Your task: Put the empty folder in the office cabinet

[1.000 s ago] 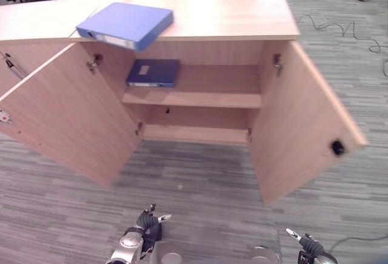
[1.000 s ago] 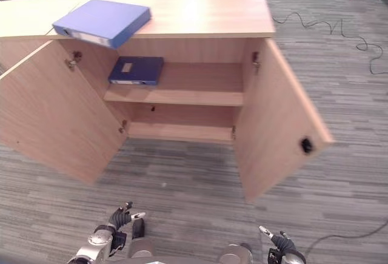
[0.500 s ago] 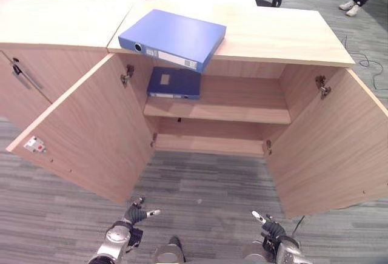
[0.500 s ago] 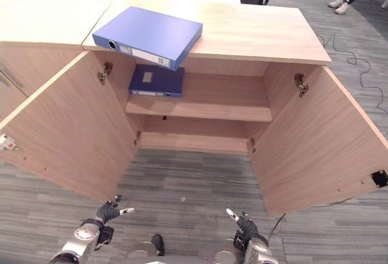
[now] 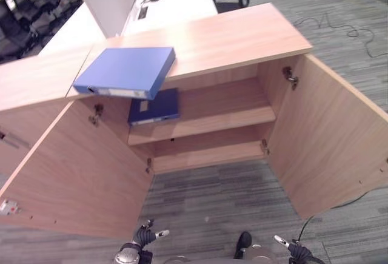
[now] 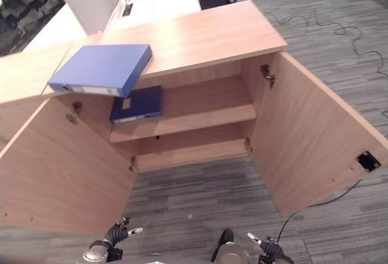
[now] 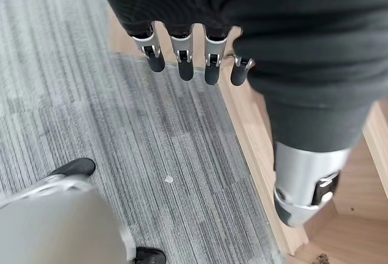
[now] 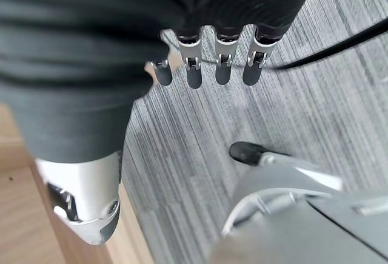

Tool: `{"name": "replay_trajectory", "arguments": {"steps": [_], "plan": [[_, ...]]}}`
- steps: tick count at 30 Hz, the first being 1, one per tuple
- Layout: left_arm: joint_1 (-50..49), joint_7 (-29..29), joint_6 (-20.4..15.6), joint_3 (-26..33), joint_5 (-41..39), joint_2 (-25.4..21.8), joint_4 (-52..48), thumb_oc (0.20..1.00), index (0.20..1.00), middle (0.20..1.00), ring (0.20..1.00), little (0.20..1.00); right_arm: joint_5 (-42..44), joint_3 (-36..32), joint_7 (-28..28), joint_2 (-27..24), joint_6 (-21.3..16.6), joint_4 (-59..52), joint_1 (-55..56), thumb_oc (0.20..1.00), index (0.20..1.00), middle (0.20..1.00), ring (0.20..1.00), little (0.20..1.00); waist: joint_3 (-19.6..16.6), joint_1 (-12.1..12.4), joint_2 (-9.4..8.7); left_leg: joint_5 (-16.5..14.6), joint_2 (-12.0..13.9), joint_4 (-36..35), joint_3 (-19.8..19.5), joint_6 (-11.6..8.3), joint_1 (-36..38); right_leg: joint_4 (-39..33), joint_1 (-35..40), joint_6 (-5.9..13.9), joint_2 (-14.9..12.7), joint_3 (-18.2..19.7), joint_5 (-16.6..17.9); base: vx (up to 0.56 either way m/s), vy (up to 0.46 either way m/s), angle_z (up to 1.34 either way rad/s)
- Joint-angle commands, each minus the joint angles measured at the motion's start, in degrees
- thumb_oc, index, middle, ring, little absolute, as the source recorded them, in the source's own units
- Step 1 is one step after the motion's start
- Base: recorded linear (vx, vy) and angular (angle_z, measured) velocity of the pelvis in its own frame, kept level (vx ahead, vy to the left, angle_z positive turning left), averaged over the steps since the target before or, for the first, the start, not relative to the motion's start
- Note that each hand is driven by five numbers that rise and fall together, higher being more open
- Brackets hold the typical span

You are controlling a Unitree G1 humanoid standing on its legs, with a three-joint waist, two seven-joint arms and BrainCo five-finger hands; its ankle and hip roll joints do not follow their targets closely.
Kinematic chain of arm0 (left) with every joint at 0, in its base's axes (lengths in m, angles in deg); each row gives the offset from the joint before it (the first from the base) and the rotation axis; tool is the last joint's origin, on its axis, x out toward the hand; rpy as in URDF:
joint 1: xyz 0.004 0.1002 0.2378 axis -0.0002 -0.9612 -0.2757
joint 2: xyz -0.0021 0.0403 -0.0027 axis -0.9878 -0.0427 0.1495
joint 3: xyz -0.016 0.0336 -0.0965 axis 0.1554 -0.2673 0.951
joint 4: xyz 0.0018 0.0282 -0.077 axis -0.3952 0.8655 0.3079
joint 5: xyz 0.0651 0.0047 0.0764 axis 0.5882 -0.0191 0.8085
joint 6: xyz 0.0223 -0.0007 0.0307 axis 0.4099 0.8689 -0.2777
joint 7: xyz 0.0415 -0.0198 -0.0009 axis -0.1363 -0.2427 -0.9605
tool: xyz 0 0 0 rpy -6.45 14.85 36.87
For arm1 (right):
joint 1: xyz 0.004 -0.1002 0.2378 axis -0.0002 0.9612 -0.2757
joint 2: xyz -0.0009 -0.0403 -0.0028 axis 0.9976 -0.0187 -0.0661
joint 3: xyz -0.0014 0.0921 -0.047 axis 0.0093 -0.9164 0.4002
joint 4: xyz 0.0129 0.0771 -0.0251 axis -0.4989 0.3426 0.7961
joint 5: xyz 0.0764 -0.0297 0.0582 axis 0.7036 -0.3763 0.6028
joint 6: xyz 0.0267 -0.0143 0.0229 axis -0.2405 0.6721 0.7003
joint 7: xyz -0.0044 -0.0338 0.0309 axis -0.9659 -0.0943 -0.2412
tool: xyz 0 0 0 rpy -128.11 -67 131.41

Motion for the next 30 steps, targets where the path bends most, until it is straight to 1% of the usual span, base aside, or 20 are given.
{"name": "replay_trajectory", "arguments": {"steps": [1,3,4,5,6,7,11,13,15,16,17,19,20,21,22,24,25,26,30], "plan": [[3.82,-1.39,-2.63,0.65,-2.05,-0.49,-2.20,1.000,1.000,1.000,1.000,1.000,-0.50,-1.52,-0.43,-1.06,-0.78,1.61,-2.89,1.000,1.000,1.000,1.000,1.000,2.71,0.48,-0.72,5.91,1.59,-12.68,-1.47,-0.02,-1.68,3.07,4.93,7.92,-5.52,-0.26,-4.13,0.00,0.023,-0.46],[3.75,-1.53,-2.56,0.69,-2.08,-0.47,-2.22,1.000,1.000,1.000,1.000,1.000,-0.42,-1.60,-0.55,-1.13,-0.81,1.63,-2.81,1.000,1.000,1.000,1.000,1.000,2.63,0.46,-0.79,6.09,1.94,-13.78,-1.69,0.14,-1.34,3.50,4.72,7.88,-5.46,-0.05,-4.35,0.02,0.008,-0.10],[3.71,-1.77,-2.58,0.71,-2.22,-0.49,-2.24,1.000,1.000,1.000,1.000,1.000,-0.31,-1.61,-0.65,-1.39,-0.89,1.68,-2.88,1.000,1.000,1.000,1.000,1.000,2.46,0.51,-0.75,6.41,2.38,-15.05,-2.61,0.22,-1.32,3.94,4.41,7.92,-5.26,0.25,-4.66,0.07,0.058,-0.15],[3.91,-2.29,-2.63,0.60,-2.28,-0.30,-1.97,1.000,1.000,1.000,1.000,1.000,-0.14,-1.52,-0.78,-1.58,-1.03,1.75,-3.02,1.000,1.000,1.000,1.000,1.000,2.23,0.70,-0.61,7.58,2.91,-17.22,-5.47,0.05,-1.68,4.78,4.12,7.89,-5.06,1.05,-5.41,0.10,0.079,-0.23],[4.16,-2.59,-2.68,0.64,-2.20,-0.29,-1.75,1.000,1.000,1.000,1.000,1.000,-0.20,-1.48,-0.72,-1.65,-1.04,1.74,-2.98,1.000,1.000,1.000,1.000,1.000,2.22,0.78,-0.57,8.09,3.31,-18.31,-6.92,-0.12,-1.85,4.93,4.29,7.97,-5.04,1.46,-5.77,0.08,0.057,-0.25],[4.18,-2.60,-2.69,0.63,-2.20,-0.27,-1.72,1.000,1.000,1.000,1.000,1.000,-0.21,-1.48,-0.71,-1.66,-1.04,1.74,-2.98,1.000,1.000,1.000,1.000,1.000,2.25,0.70,-0.57,8.18,3.30,-18.46,-7.00,-0.14,-1.77,4.98,4.33,7.97,-5.05,1.38,-5.84,0.05,0.037,-0.17],[4.94,-2.84,-2.73,0.45,-2.08,-0.44,-1.48,1.000,1.000,1.000,1.000,1.000,-0.05,-2.22,-1.02,-1.97,-1.00,2.08,-2.72,1.000,1.000,1.000,1.000,1.000,2.45,0.43,-0.54,10.74,5.66,-20.42,-7.82,-0.78,-2.42,5.08,5.41,8.29,-5.42,1.73,-6.59,0.06,0.093,-0.01],[5.26,-3.07,-2.67,0.82,-1.95,-0.73,-1.13,1.000,1.000,1.000,1.000,1.000,-0.01,-2.20,-0.95,-1.58,-0.96,2.00,-2.66,1.000,1.000,1.000,1.000,1.000,2.70,0.58,-0.69,12.57,7.21,-21.91,-7.61,-1.05,-3.46,4.91,6.10,8.54,-5.48,1.90,-6.90,0.12,0.178,0.08],[5.42,-3.17,-2.63,0.97,-1.97,-0.84,-0.83,1.000,1.000,1.000,1.000,1.000,-0.04,-2.07,-0.90,-1.36,-0.91,1.94,-2.68,1.000,1.000,1.000,1.000,1.000,2.82,0.65,-0.95,12.82,7.58,-22.23,-7.27,-1.10,-4.02,5.01,6.33,8.57,-5.58,1.87,-7.03,0.13,0.165,0.34],[5.58,-3.52,-2.42,1.62,-2.15,-0.92,0.57,1.000,1.000,1.000,1.000,1.000,-0.38,-1.45,-0.74,-0.56,-0.58,1.70,-2.44,1.000,1.000,1.000,1.000,1.000,3.08,1.28,-1.82,13.42,9.45,-22.73,-5.35,-1.23,-5.81,5.18,7.64,8.82,-5.88,1.93,-7.83,0.14,0.170,0.48],[5.58,-3.51,-2.42,1.63,-2.16,-0.93,0.58,1.000,1.000,1.000,1.000,1.000,-0.38,-1.44,-0.74,-0.54,-0.58,1.69,-2.44,1.000,1.000,1.000,1.000,1.000,3.09,1.30,-1.84,13.42,9.45,-22.73,-5.32,-1.24,-5.78,5.18,7.65,8.81,-5.89,1.95,-7.85,0.20,0.240,0.41],[5.46,-3.77,-2.28,2.76,-2.62,-1.27,1.86,1.000,1.000,1.000,1.000,1.000,-0.74,-0.86,-0.54,0.24,-0.42,1.44,-2.73,1.000,1.000,1.000,1.000,1.000,2.49,1.77,-2.36,14.04,10.91,-22.25,-3.05,-1.65,-6.15,5.48,8.75,9.27,-5.97,1.49,-8.15,0.19,0.242,0.17],[5.24,-3.71,-2.23,3.03,-2.60,-1.48,2.07,1.000,1.000,1.000,1.000,1.000,-0.81,-0.87,-0.39,0.63,-0.36,1.60,-2.55,1.000,1.000,1.000,1.000,1.000,2.02,2.10,-2.52,14.21,11.17,-22.30,-2.42,-1.83,-5.90,5.75,9.04,9.60,-6.05,1.18,-8.26,0.15,0.204,0.15],[5.19,-3.71,-2.23,3.03,-2.60,-1.53,2.05,1.000,1.000,1.000,1.000,1.000,-0.82,-0.86,-0.39,0.68,-0.37,1.61,-2.52,1.000,1.000,1.000,1.000,1.000,1.97,2.10,-2.57,14.24,11.16,-22.35,-2.42,-1.85,-5.88,5.77,9.03,9.61,-6.06,1.17,-8.29,0.17,0.215,0.21],[5.17,-3.49,-2.14,3.02,-2.28,-2.00,2.19,1.000,1.000,1.000,1.000,1.000,-0.93,-1.00,-0.29,1.37,-0.22,1.78,-2.46,1.000,1.000,1.000,1.000,1.000,1.68,2.74,-3.17,14.43,10.87,-21.75,-2.01,-1.77,-6.28,7.05,9.50,10.05,-6.64,0.81,-8.20,0.16,0.225,0.26],[5.48,-3.39,-2.05,2.90,-2.09,-2.65,2.41,1.000,1.000,1.000,1.000,1.000,-1.02,-0.90,-0.36,2.17,0.05,1.91,-2.88,1.000,1.000,1.000,1.000,1.000,1.56,3.26,-4.24,13.10,9.58,-21.43,-1.75,-0.88,-6.27,9.77,9.19,10.65,-8.13,0.62,-7.80,0.19,0.350,0.44],[6.06,-3.15,-2.03,2.67,-1.71,-3.59,2.30,1.000,1.000,1.000,1.000,1.000,-0.88,-0.73,-0.29,3.07,0.15,2.15,-3.54,1.000,1.000,1.000,1.000,1.000,1.72,3.89,-5.72,11.41,7.38,-21.05,-1.69,0.55,-5.99,12.77,8.24,11.87,-10.32,1.25,-6.88,0.19,0.381,0.45],[6.30,-3.06,-2.05,2.51,-1.41,-4.00,2.27,1.000,1.000,1.000,1.000,1.000,-0.67,-0.63,-0.33,3.59,0.23,2.20,-3.86,1.000,1.000,1.000,1.000,1.000,1.88,4.12,-6.42,10.55,6.32,-20.93,-1.65,1.23,-5.78,14.34,7.91,12.56,-11.26,1.49,-6.13,0.17,0.378,0.39],[7.33,-3.16,-2.04,2.36,-0.71,-5.64,1.45,1.000,1.000,1.000,1.000,1.000,-0.37,0.90,0.04,5.58,0.13,1.34,-5.81,1.000,1.000,1.000,1.000,1.000,2.19,5.17,-8.43,7.83,2.57,-20.85,-1.13,4.23,-4.97,19.75,5.16,15.48,-13.30,4.23,0.05,0.12,0.244,0.14]]}}
